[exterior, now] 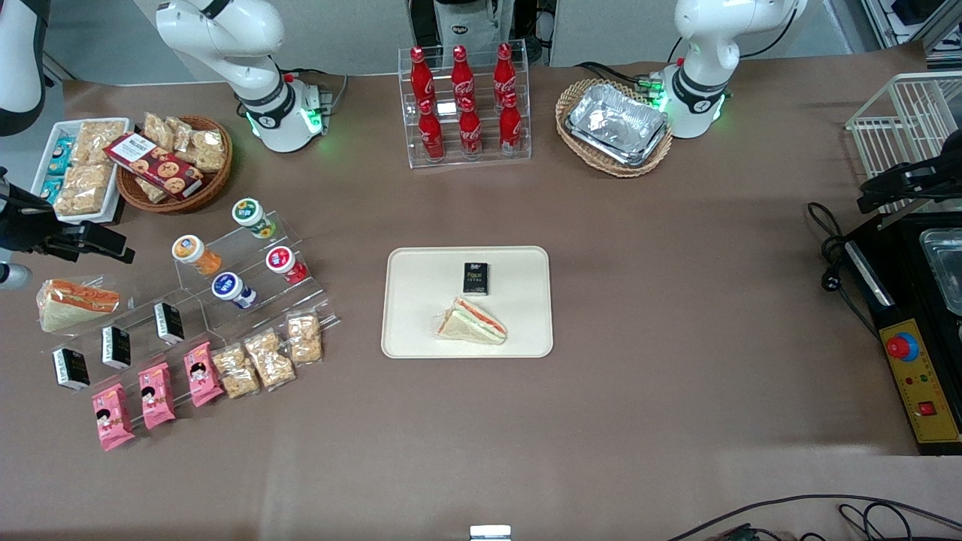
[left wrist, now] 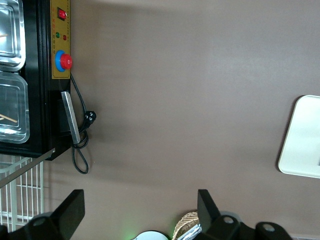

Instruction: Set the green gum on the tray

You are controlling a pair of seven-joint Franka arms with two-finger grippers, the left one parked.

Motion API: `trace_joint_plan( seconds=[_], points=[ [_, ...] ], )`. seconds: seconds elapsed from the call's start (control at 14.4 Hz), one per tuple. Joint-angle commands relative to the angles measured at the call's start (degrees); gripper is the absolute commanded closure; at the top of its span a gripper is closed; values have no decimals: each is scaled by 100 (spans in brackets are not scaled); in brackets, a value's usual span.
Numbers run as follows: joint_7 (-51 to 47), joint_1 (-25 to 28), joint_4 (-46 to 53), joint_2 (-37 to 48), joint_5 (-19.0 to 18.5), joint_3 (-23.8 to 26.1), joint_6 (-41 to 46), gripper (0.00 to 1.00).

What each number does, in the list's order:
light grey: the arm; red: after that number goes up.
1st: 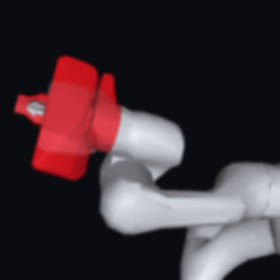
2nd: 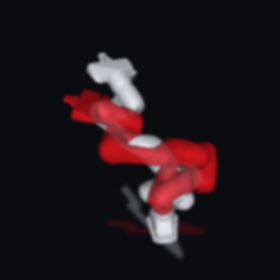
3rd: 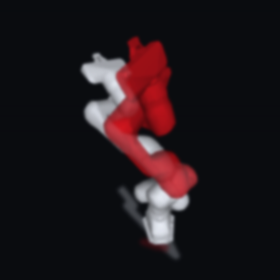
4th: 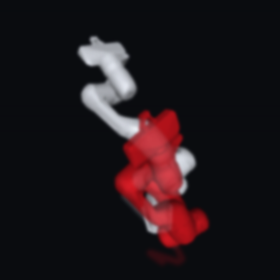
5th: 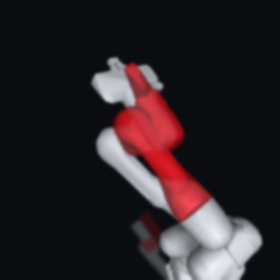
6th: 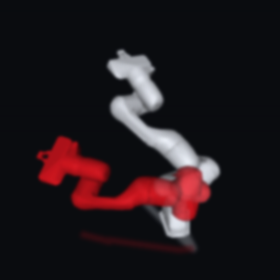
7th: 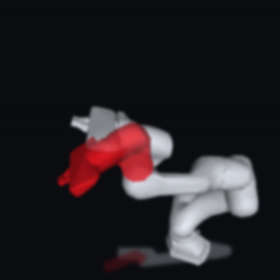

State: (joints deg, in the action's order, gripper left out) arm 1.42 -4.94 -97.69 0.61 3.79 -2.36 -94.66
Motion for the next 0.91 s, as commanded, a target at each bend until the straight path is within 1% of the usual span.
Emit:
trace_joint_plan(
  seconds=[0.0,0.56,0.7,0.84],
  points=[
    [24,-7,31,123,17,-10,297,0],
    [33,2,84,45,8,-10,228,0],
    [51,19,75,45,-80,8,307,0],
    [60,11,75,63,-2,8,342,0]
  ],
)
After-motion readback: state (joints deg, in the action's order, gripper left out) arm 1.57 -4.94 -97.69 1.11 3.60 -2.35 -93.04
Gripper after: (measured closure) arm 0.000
